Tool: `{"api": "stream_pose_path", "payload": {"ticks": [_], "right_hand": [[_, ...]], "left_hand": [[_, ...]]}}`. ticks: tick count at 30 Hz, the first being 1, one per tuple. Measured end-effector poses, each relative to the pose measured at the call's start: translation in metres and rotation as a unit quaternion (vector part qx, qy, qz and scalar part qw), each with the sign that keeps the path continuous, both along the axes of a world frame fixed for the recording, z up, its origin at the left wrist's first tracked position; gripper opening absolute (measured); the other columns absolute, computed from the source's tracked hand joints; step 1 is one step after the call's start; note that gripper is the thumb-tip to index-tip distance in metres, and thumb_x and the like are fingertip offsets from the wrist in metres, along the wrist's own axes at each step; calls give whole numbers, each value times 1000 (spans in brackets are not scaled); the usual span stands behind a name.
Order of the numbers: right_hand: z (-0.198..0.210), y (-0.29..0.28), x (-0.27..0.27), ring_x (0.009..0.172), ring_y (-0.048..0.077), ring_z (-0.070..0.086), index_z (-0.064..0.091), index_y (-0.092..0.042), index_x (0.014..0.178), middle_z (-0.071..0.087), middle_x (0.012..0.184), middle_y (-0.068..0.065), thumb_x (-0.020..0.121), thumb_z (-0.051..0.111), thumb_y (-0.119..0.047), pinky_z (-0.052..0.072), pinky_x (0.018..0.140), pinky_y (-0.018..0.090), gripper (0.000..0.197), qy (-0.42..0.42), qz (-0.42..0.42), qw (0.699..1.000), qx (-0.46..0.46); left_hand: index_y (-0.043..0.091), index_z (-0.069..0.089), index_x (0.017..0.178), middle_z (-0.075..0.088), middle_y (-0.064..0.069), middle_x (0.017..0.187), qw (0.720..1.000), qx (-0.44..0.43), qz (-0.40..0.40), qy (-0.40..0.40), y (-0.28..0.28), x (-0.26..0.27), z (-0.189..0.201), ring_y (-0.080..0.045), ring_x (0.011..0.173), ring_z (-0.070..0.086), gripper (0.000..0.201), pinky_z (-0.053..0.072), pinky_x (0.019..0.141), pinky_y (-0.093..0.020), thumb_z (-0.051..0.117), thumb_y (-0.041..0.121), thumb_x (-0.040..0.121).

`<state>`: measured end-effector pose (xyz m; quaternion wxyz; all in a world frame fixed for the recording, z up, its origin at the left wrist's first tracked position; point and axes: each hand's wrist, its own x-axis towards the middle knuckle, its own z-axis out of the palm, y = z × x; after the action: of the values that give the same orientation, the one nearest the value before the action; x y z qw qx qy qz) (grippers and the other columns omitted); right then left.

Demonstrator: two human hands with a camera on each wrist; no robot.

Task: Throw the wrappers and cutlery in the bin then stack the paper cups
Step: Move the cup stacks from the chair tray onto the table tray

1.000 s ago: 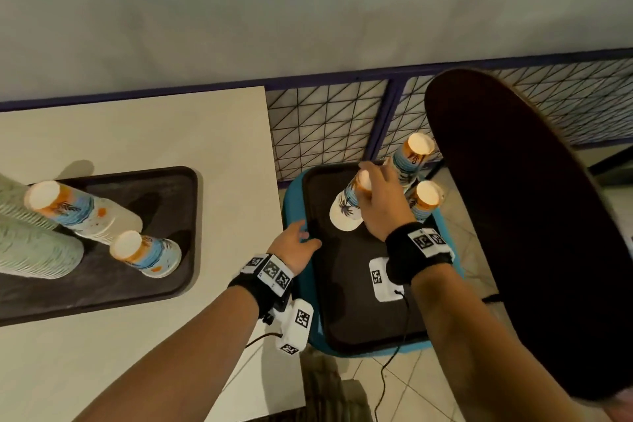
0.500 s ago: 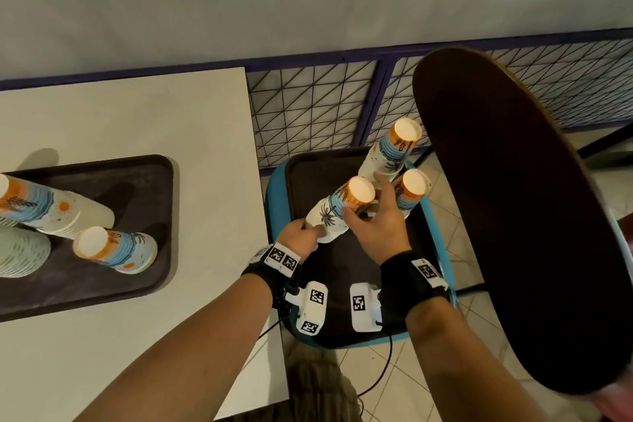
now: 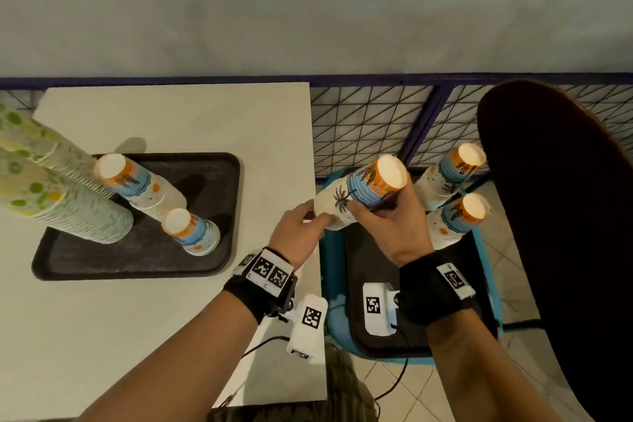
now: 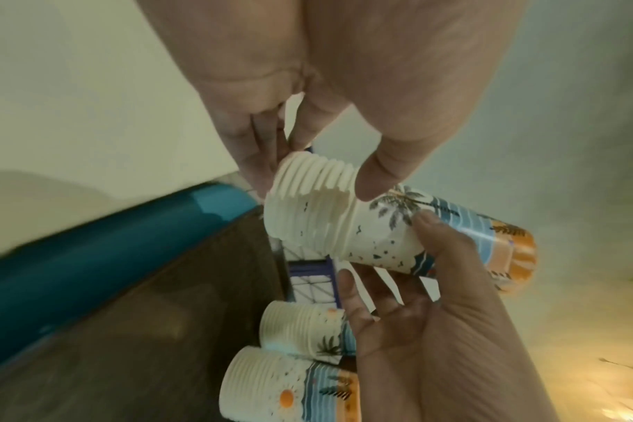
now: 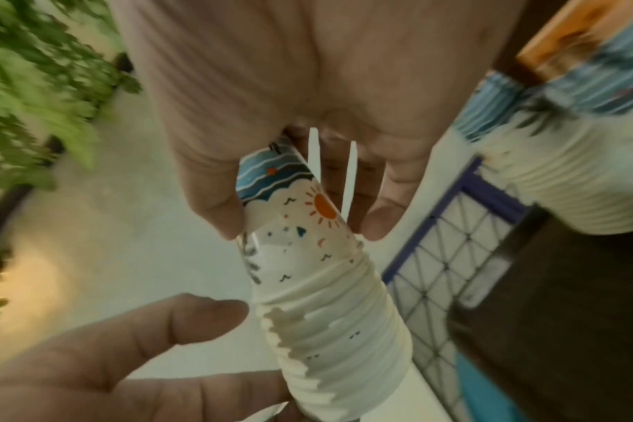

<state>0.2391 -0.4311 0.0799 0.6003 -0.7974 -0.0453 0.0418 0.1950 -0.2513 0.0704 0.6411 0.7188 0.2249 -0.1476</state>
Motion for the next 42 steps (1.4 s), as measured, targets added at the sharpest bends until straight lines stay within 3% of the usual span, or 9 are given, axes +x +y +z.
{"api": "stream_pose_path", "payload": {"ticks": [4,7,11,16,20,24,30,34,42], "right_hand": [[35,61,-13,115,4,64,43,-47,130,66,124,-10,77,86,-25,56,94,28,72,-40,37,998,33],[49,109,-21,110,0,63,49,-29,132,65,118,-11,77,87,-26,52,82,10,67,-77,60,995,6],[55,172,-29,104,-11,59,48,-30,129,60,111,-26,75,86,-30,49,77,5,66,-90,97,991,1],[39,233,-43,113,-1,59,46,-32,131,62,122,-16,73,85,-36,57,92,32,70,-71,141,987,-24],[21,263,-50,116,1,58,45,-33,134,61,127,-13,73,85,-36,54,98,31,73,-54,147,986,-59],[14,277,-50,112,-1,61,43,-39,130,63,122,-16,73,85,-39,56,95,32,71,-40,117,991,-56],[10,284,-50,120,4,59,44,-32,135,61,129,-13,74,86,-38,55,99,32,74,-41,145,984,-92],[-7,290,-50,124,7,56,43,-32,137,59,134,-11,73,86,-35,50,102,24,77,-36,161,977,-132],[-49,297,-58,128,20,54,42,-33,138,56,138,-3,75,85,-31,49,105,34,76,-6,196,960,-200]], "left_hand": [[40,74,98,75,20,93,997,32,44,-54,53,-28,35,-7,96,70,17,54,100,-41,69,36,82],[55,72,96,74,29,87,990,72,76,-91,98,-47,43,9,88,67,34,50,90,-25,71,22,87],[18,48,150,65,-2,133,984,77,140,-77,156,-73,34,-11,120,63,82,47,110,-38,77,40,76],[31,61,131,73,8,116,986,110,101,-70,202,-92,26,-5,109,68,45,54,93,-26,69,26,86],[31,60,133,71,5,119,984,150,52,-79,222,-96,5,-8,106,69,60,56,99,-44,67,40,74],[32,51,143,53,-4,126,976,196,64,-73,235,-94,-10,12,99,58,65,48,101,-25,74,25,82],[44,57,133,63,-2,123,982,158,76,-67,249,-89,-40,-7,106,68,61,56,100,-40,68,44,73],[48,56,133,65,0,127,990,120,71,-30,250,-88,-60,-10,108,70,62,56,101,-43,69,47,72],[45,61,129,72,15,123,995,85,33,31,254,-90,-79,-12,115,67,59,49,109,-47,72,50,71]]}}
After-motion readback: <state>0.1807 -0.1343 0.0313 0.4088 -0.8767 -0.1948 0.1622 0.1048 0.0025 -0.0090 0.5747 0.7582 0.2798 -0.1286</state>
